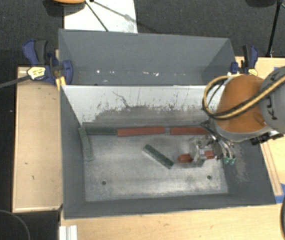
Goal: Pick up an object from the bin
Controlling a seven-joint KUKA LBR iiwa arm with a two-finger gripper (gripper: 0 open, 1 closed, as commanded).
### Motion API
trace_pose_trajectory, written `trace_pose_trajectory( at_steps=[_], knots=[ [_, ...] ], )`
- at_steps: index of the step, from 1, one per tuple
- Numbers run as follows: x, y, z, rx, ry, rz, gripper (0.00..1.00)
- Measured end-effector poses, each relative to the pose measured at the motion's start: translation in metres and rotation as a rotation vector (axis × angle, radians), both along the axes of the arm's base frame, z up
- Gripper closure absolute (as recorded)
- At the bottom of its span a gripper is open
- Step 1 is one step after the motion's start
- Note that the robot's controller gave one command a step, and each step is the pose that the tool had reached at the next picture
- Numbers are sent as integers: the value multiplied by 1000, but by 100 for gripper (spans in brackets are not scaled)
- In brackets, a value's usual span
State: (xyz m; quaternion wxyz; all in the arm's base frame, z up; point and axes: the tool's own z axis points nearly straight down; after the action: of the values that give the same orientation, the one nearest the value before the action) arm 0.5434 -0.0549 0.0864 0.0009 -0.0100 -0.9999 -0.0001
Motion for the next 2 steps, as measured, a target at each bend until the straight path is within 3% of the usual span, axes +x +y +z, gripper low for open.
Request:
trace_pose_trajectory(
  at_steps=[2],
  knots=[
    [0, 0, 37, 0, 0, -1, 100]
  ],
)
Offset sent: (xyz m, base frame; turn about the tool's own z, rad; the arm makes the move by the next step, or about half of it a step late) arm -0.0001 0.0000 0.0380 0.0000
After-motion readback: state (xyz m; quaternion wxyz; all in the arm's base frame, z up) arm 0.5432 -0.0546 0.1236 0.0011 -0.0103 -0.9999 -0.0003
